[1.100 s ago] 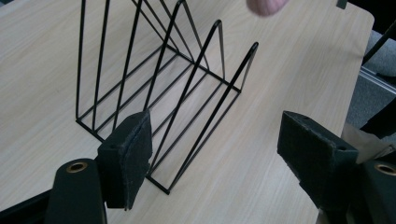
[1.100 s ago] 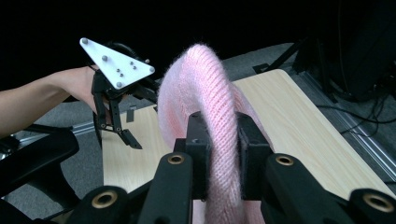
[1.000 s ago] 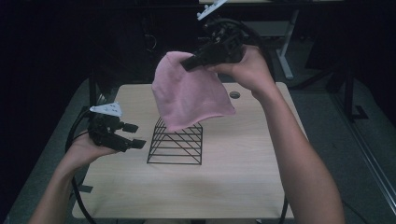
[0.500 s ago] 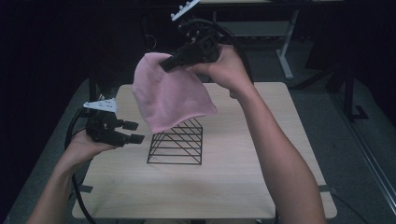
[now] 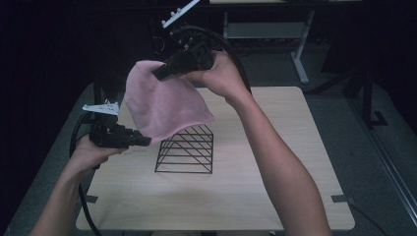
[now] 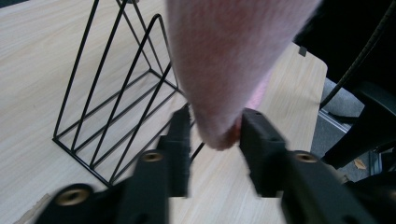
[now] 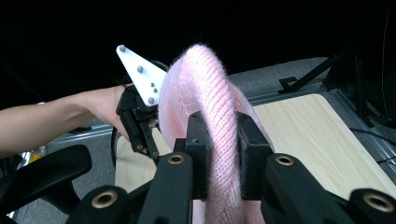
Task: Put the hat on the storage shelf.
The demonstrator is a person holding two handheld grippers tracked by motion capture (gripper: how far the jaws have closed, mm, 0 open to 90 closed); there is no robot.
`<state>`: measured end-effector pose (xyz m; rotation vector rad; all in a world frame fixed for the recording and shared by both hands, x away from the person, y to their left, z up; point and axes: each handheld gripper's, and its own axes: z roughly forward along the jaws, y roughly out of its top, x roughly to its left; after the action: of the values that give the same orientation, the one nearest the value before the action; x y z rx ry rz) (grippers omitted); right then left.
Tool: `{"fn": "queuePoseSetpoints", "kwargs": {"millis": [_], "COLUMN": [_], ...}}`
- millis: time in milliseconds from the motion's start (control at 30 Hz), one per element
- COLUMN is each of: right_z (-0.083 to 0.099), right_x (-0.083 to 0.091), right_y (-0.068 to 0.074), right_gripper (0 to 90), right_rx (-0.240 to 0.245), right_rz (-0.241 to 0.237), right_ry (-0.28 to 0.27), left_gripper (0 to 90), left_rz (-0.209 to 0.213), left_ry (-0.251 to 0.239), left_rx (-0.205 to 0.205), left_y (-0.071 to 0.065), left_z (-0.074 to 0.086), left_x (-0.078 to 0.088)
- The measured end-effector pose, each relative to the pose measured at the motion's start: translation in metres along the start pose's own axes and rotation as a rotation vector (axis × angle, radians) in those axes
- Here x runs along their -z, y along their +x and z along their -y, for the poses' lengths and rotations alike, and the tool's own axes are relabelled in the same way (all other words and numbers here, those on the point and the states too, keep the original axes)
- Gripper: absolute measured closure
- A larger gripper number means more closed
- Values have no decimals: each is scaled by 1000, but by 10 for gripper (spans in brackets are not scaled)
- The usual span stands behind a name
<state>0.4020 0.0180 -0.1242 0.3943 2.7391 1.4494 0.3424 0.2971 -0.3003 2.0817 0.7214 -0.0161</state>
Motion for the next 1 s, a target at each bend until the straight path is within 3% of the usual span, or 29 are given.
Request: {"fn": "queuePoseSetpoints", "kwargs": {"millis": [100,333,433,533,600,767,1000], "right_z": [3,12,25,38,43,63,79], "right_x": [-4,-1,0,1,2,9,15], "right_y": [-1,-4,-11,-21,-25,-36,-38], "right_gripper": [776,774,774,774,774,774,773], "right_rx": [-7,-22,-56,-92,-84,-148,-146], "right_rz": [9,35,60,62,67,71,68], "right_ry": [2,9,20,11,4,-6,-17], "left_gripper": [823,830,830,830,831,830,830], "left_rz": [-2,-6,-24,-23,-28,-41,-60], "left_ry": [8,15,37,43,49,66,90], "left_rx": [-11,-20,-14,-12,-6,12,-5], "left_y": [-2,-2,2,4,5,11,10], "left_z": [1,2,2,1,-1,-5,-7], "left_x": [3,4,-3,-7,-12,-23,-34]}}
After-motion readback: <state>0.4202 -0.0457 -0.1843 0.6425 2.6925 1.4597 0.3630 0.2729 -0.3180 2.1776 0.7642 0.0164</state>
